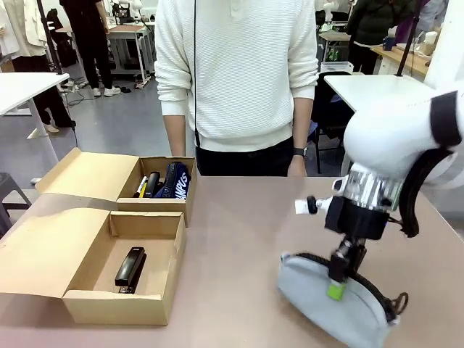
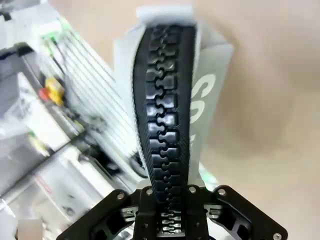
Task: Place items inside the box.
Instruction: Pick up a Pencil pouch or Stapler and place it inside the Mailer Box closest to the robot.
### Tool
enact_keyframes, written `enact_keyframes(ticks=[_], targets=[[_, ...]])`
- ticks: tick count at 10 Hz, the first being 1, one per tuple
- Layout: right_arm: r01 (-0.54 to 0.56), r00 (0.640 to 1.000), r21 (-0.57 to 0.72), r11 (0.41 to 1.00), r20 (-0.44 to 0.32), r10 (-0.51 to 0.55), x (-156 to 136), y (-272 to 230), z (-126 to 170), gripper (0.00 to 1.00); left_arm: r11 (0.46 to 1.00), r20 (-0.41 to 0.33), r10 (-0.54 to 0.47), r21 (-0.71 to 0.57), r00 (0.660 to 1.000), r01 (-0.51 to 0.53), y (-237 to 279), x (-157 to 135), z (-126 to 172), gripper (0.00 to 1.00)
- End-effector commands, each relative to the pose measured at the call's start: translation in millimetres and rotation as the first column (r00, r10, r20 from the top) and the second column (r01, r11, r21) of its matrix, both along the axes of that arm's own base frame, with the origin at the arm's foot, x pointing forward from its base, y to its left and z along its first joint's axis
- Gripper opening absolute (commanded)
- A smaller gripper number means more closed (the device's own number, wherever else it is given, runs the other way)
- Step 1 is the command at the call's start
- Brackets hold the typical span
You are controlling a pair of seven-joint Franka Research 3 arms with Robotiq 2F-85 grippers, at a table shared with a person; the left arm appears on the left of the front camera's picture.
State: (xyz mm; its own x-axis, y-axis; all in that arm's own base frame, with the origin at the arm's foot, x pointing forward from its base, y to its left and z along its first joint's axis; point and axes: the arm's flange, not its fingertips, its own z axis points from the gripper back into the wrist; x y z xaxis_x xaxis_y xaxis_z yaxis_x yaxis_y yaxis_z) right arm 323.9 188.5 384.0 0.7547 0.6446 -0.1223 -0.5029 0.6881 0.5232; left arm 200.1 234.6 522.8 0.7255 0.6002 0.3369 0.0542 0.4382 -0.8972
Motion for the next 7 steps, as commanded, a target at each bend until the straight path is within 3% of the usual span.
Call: enact_keyframes(ticks=[1,3,4,5,6,7], targets=[[0.341,0.94,0.08,0.937,-0.011,-0.341,12.2,20.3,68.0,0.0,1.0,0.03,-0.003,-0.007,1.0,0.003,-0.6,-0.5,0.8,1.0],[0.637,0.759,0.247,0.73,-0.036,-0.65,26.0,71.4,106.1,0.0,1.0,0.03,-0.003,-0.007,1.0,0.003,-0.6,-0.5,0.8,1.0],[0.752,0.636,0.294,0.59,-0.088,-0.766,27.3,82.7,103.7,0.0,1.0,0.03,-0.003,-0.007,1.0,0.003,-0.6,-0.5,0.8,1.0],[0.749,0.654,0.287,0.598,-0.176,-0.735,21.3,83.8,93.9,0.0,1.0,0.03,-0.003,-0.007,1.0,0.003,-0.6,-0.5,0.8,1.0],[0.584,0.811,0.21,0.784,-0.114,-0.574,28.5,60.0,126.6,0.0,1.0,0.03,-0.003,-0.007,1.0,0.003,-0.6,-0.5,0.8,1.0],[0.584,0.811,0.21,0.784,-0.114,-0.574,28.5,60.0,126.6,0.0,1.0,0.03,-0.003,-0.007,1.0,0.003,-0.6,-0.5,0.8,1.0]])
